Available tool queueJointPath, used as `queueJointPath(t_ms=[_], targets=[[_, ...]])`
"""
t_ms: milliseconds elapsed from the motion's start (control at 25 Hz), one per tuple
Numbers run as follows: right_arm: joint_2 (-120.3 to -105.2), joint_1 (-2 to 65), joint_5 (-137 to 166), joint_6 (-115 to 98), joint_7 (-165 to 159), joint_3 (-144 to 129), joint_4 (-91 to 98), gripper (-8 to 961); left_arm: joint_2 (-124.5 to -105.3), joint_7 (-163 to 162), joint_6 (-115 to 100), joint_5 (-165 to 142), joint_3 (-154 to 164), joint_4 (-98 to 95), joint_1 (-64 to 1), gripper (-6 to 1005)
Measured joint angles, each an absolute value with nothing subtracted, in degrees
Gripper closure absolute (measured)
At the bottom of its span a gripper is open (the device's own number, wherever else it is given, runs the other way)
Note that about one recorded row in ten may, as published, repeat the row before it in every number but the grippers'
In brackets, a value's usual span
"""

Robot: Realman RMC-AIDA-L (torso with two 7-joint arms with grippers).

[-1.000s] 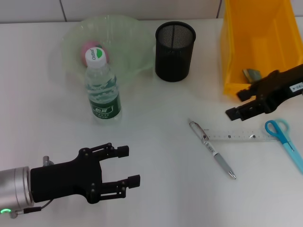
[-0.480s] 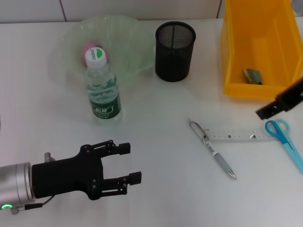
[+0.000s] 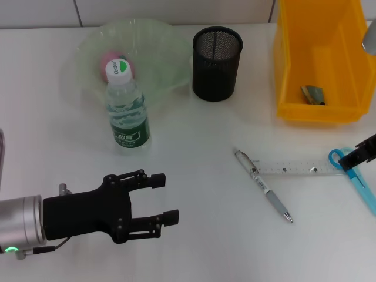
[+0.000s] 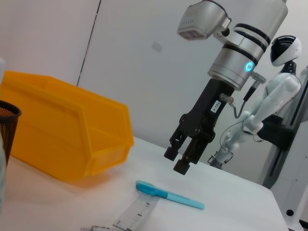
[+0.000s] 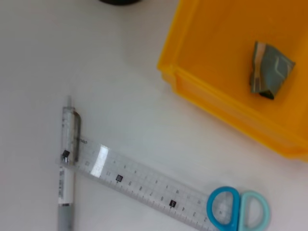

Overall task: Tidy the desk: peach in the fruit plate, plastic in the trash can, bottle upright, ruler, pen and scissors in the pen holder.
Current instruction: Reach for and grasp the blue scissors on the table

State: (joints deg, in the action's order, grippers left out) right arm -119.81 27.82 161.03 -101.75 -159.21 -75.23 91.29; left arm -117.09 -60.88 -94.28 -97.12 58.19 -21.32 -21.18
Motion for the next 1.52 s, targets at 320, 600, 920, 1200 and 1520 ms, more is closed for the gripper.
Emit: queueJointPath(t_ms=[320, 600, 920, 1200, 1520], targets=[[-119.84, 25.1, 161.3, -99.8, -160.9, -74.7, 89.9, 243, -117.12, -61.0, -94.3, -97.5, 58.2, -21.3, -21.8, 197], [-119.83, 23.8, 161.3, -96.3, -161.1, -74.5, 85.8, 246, -117.18, -61.0, -94.3, -97.6, 58.2, -21.4, -22.0, 197], [-119.65, 23.7, 160.8, -92.7, -160.8, -74.5, 82.6, 261, -117.27, -61.0, -94.3, -97.6, 58.2, -21.2, -22.1, 197], [-119.52, 23.5, 159.6, -90.9, -160.5, -74.9, 80.6, 278, -117.25, -61.0, -94.3, -97.6, 58.2, -21.0, -22.1, 197], [-119.51, 23.4, 159.4, -90.3, -160.4, -75.0, 80.1, 495, -117.29, -61.0, -94.3, -97.6, 58.2, -20.9, -22.0, 197]])
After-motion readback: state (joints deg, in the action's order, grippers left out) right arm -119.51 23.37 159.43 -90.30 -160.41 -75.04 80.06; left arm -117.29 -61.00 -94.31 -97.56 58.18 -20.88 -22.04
